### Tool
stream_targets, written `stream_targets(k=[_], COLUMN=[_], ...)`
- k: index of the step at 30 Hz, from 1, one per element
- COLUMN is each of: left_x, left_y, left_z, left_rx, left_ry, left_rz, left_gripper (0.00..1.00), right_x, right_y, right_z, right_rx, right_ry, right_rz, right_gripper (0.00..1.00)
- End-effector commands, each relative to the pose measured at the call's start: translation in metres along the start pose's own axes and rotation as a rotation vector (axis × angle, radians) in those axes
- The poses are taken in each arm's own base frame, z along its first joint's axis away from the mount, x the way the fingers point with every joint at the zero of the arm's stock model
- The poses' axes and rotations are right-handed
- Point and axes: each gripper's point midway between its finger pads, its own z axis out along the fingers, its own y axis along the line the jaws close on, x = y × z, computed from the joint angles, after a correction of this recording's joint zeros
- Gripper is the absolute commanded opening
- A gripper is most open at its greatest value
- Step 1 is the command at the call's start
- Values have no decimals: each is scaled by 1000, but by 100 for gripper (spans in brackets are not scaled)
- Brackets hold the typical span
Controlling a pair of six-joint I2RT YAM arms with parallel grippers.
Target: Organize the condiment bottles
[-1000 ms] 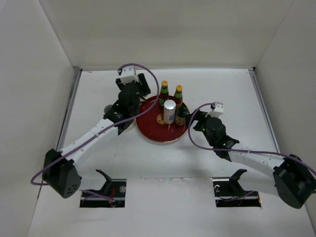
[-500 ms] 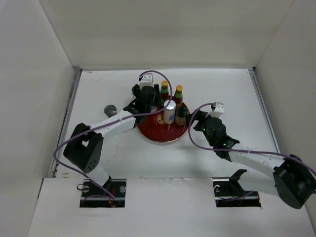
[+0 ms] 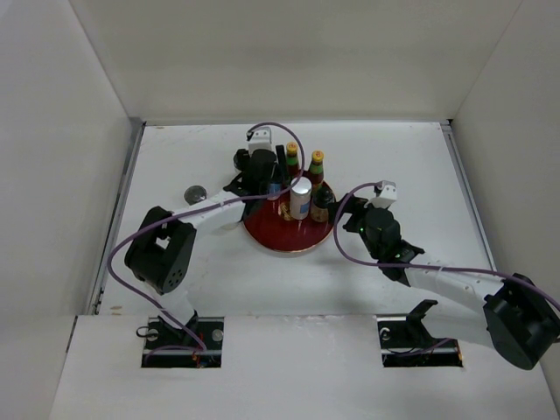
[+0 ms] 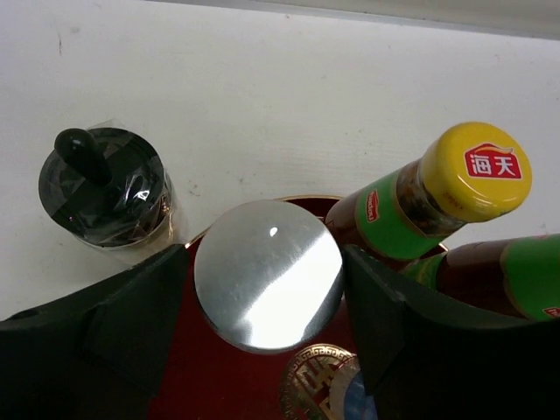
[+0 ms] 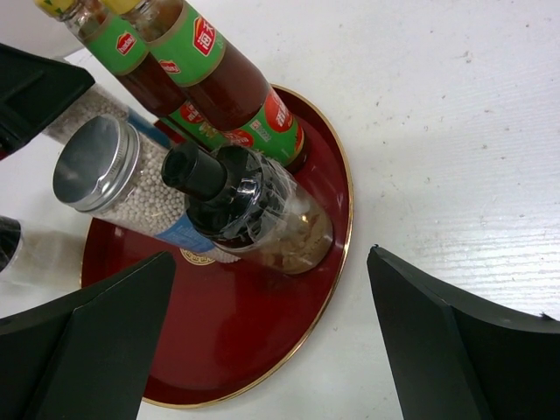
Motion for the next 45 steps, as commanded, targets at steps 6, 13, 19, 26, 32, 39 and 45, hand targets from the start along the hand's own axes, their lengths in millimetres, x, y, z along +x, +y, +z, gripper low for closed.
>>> stream_targets(k=[6,13,19,26,32,39,45], left_x=[-71,-104,-80,-59,-45,-32,-20], left_y=[-16,20,58,66,65,77,84], left_z=[-24,-44,-13,23,48,54,58], left_rx=[73,4,-105,-121,-120,-162,-195], left_ry=[-163,-199,-64,37,89,109,135], left_rz=[-74,-103,-89,-65,-59,-46,-14], left_gripper=[81,79,78,78,77,71,71], right_x=[-16,-13,-8,-6,-4,-6,-7], right_y=[11,11,11,11,12,14,14], right_z=[3,4,7,8,10,8,8], right_rx=[-28,-31,-28,-30,-32,-37,-38], right_ry=[-55,-45,-31,-22,-13,-16,-21], right_rz=[19,23,15,12,3,2,4], right_gripper=[100,100,100,100,100,100,100])
